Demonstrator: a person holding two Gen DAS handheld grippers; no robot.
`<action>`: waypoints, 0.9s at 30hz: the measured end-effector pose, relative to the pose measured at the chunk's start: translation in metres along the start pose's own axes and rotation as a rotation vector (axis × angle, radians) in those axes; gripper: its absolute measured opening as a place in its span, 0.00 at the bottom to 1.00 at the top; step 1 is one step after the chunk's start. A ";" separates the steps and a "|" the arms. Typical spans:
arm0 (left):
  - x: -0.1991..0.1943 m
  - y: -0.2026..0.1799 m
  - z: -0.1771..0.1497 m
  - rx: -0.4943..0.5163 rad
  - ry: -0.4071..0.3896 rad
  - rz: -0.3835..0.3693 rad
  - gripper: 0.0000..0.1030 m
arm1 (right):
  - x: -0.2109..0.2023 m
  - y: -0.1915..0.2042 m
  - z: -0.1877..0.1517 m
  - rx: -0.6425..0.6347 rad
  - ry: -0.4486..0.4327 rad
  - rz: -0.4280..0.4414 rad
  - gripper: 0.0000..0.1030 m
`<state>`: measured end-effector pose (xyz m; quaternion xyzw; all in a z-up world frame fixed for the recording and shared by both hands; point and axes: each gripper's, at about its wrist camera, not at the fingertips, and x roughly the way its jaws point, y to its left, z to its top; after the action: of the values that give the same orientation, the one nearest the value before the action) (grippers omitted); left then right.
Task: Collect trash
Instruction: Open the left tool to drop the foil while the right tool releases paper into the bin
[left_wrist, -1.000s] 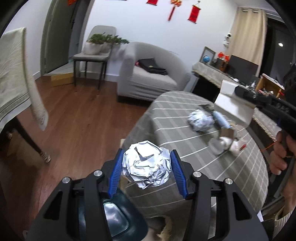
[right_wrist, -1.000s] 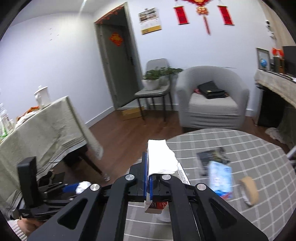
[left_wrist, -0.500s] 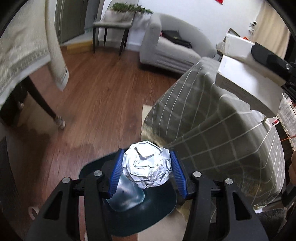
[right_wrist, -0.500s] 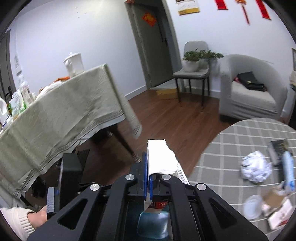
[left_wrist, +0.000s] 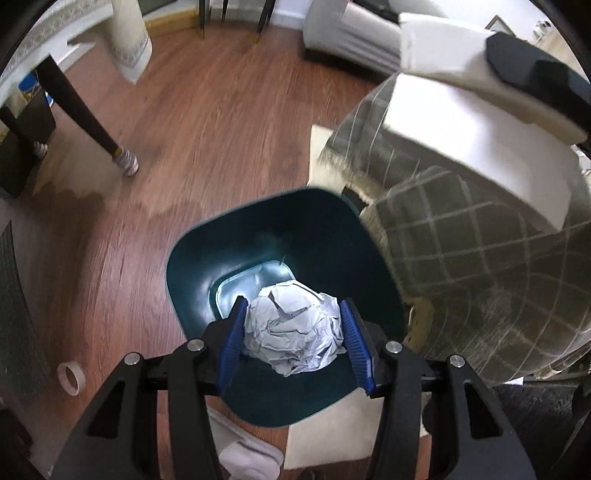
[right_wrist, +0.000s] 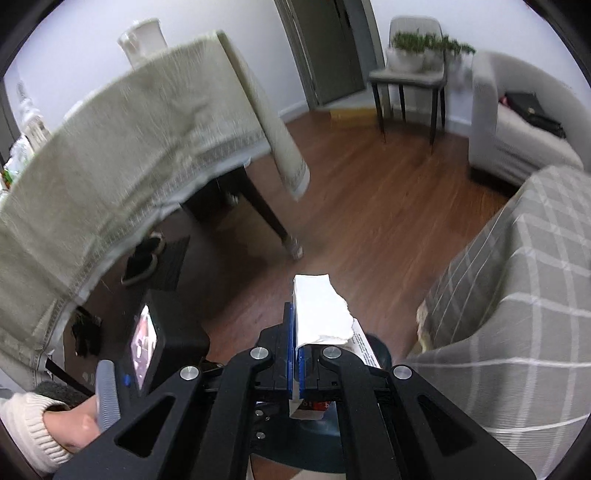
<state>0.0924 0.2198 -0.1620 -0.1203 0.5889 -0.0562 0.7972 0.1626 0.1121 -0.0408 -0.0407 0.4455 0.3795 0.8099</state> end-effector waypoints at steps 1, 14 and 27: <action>0.002 0.000 -0.001 0.001 0.009 0.000 0.52 | 0.005 0.000 -0.002 0.006 0.016 0.003 0.02; -0.008 0.017 -0.003 -0.024 -0.001 0.011 0.67 | 0.066 -0.012 -0.033 0.055 0.185 0.003 0.01; -0.070 0.020 0.012 -0.025 -0.177 0.009 0.43 | 0.095 -0.008 -0.053 0.029 0.270 -0.031 0.01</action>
<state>0.0822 0.2566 -0.0994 -0.1321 0.5173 -0.0343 0.8448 0.1610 0.1396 -0.1461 -0.0867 0.5551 0.3517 0.7487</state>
